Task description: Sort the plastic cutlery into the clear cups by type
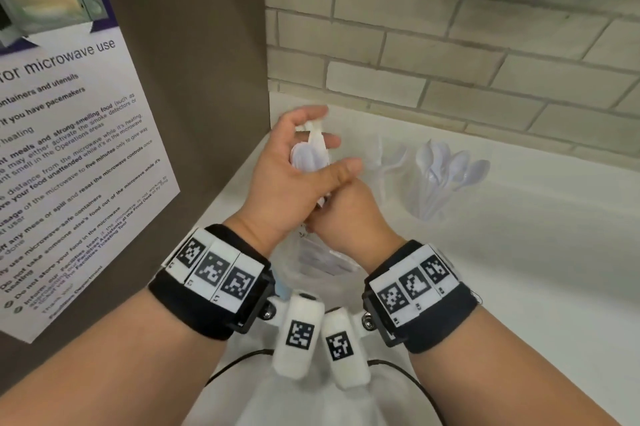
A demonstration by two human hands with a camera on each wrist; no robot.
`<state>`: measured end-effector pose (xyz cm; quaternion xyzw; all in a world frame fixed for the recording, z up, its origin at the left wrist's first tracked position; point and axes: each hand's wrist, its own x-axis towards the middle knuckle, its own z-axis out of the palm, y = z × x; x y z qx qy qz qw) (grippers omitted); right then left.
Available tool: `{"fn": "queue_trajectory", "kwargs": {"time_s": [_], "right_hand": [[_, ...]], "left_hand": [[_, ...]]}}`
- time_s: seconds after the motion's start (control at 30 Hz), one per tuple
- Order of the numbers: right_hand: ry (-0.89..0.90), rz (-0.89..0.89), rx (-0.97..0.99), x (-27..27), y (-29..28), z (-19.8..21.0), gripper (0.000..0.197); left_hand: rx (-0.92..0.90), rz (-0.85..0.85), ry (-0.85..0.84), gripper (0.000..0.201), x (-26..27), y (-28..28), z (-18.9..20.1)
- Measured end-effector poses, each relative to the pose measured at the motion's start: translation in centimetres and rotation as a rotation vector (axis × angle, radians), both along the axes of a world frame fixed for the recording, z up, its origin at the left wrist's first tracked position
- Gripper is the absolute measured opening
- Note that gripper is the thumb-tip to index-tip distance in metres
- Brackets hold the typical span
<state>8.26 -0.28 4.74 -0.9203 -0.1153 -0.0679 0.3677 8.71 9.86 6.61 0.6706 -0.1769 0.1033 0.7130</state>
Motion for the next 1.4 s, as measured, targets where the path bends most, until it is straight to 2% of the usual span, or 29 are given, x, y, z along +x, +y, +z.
{"fn": "queue_trajectory", "kwargs": {"time_s": [0.03,0.1,0.23,0.33,0.37,0.43,0.53,0.6,0.63,0.67,0.7,0.77,0.83,0.93,0.97,1.07,1.13,1.27,1.33,1.4], "right_hand": [[-0.015,-0.012,0.005,-0.1,0.0,0.1,0.038],[-0.006,-0.011,0.046,-0.4,-0.1,0.3,0.042],[0.203,0.044,0.184,-1.0,-1.1,0.5,0.034],[0.396,0.139,0.332,-1.7,-1.8,0.7,0.024],[0.406,0.144,0.351,-1.8,-1.7,0.7,0.02],[0.291,0.099,0.238,-1.7,-1.3,0.4,0.021],[0.119,0.002,0.165,-1.3,-0.8,0.3,0.016],[0.069,-0.058,0.193,-0.9,-0.9,0.3,0.014],[0.057,-0.07,0.194,-0.7,-1.0,0.3,0.014],[0.053,-0.069,0.181,-0.7,-1.0,0.2,0.014],[0.053,-0.058,0.16,-0.7,-0.8,0.1,0.017],[0.048,-0.035,0.124,-0.9,-0.4,-0.2,0.026],[0.09,-0.001,0.131,-1.1,-0.4,-0.3,0.029],[0.228,0.035,0.042,-0.8,-1.7,0.8,0.04],[0.242,0.008,0.067,-0.7,-2.3,1.3,0.041],[0.146,-0.139,0.346,0.0,-3.4,3.5,0.028],[0.1,-0.127,0.455,0.4,-3.2,4.6,0.026],[0.135,-0.046,0.541,0.9,-1.9,4.8,0.032],[0.134,-0.056,0.596,1.0,-1.5,4.4,0.024],[0.115,-0.09,0.619,1.1,-1.5,3.9,0.015]], "left_hand": [[-0.009,0.053,0.0,0.047,0.1,-0.1,0.0],[-0.01,0.074,0.004,0.031,0.2,0.0,-0.3],[-0.113,0.003,0.02,0.024,0.7,1.3,0.0],[-0.203,0.005,0.014,0.026,0.8,1.9,0.5],[-0.239,0.004,0.026,0.028,0.8,1.9,0.5],[-0.36,-0.021,0.077,0.04,0.8,1.6,0.6],[-0.502,-0.104,0.233,0.081,0.9,1.5,-0.4],[-0.373,-0.209,0.359,0.107,0.5,1.5,-1.5],[-0.286,-0.266,0.408,0.106,0.1,1.3,-1.9],[-0.222,-0.303,0.442,0.096,-0.3,1.1,-2.0],[-0.195,-0.3,0.465,0.076,-0.5,0.8,-1.9],[-0.203,-0.236,0.476,0.035,-0.5,0.3,-1.4],[-0.255,-0.173,0.482,0.011,-0.3,0.1,-0.9],[-0.383,-0.08,0.499,0.01,0.0,0.7,-1.0],[-0.393,-0.054,0.492,0.01,0.1,1.1,-1.3],[-0.33,-0.046,0.486,0.017,0.0,1.6,-2.0],[-0.249,-0.07,0.481,0.013,-0.3,1.3,-2.3],[-0.179,-0.153,0.461,0.008,-0.9,0.6,-2.2],[-0.184,-0.188,0.45,0.009,-1.0,0.7,-2.2],[-0.22,-0.222,0.458,0.018,-1.1,0.8,-2.2]]}}
